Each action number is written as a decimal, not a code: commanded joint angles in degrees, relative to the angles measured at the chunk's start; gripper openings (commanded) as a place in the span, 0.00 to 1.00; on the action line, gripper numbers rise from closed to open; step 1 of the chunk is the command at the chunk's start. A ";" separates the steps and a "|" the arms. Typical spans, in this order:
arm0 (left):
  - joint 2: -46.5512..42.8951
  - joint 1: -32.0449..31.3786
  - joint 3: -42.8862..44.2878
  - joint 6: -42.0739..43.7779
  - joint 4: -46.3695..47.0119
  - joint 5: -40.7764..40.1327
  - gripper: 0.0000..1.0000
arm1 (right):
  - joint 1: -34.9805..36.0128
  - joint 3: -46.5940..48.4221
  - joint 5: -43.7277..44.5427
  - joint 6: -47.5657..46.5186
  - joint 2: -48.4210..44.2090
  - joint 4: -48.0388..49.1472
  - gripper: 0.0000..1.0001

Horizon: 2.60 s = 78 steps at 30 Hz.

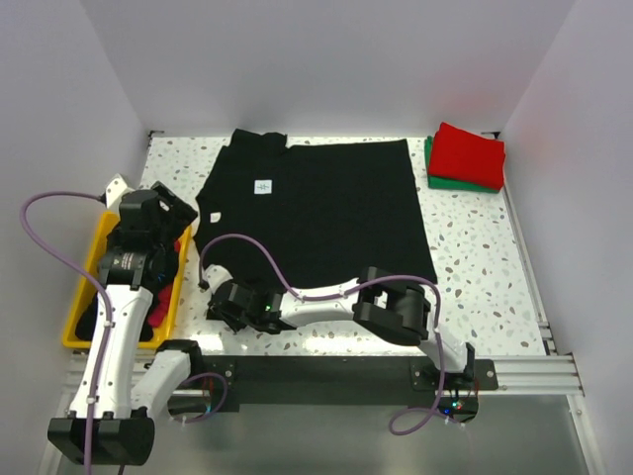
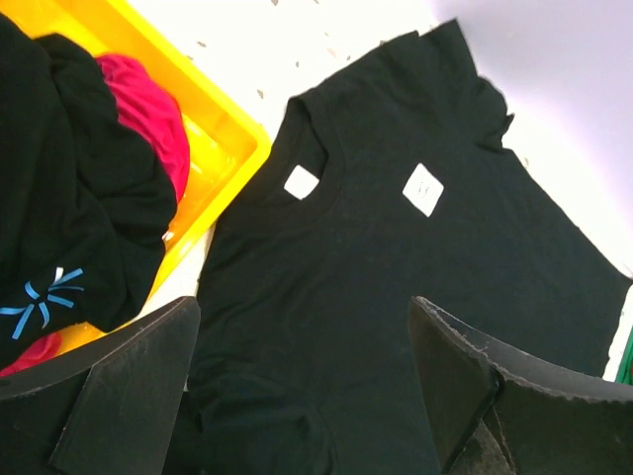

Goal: Fold and stack the t-shirts
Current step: Fold the tshirt

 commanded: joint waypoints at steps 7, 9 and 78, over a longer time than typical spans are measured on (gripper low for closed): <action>-0.87 0.38 -4.43 0.34 3.97 3.83 0.90 | 0.33 -1.21 2.92 0.74 -1.51 0.46 0.08; -0.96 0.38 -5.92 0.17 4.59 5.06 0.90 | 0.25 -2.27 2.92 0.66 -2.74 0.46 0.03; 0.54 0.29 -31.24 -10.47 9.86 20.97 0.56 | -16.72 -14.67 -14.57 9.97 -21.03 0.63 0.00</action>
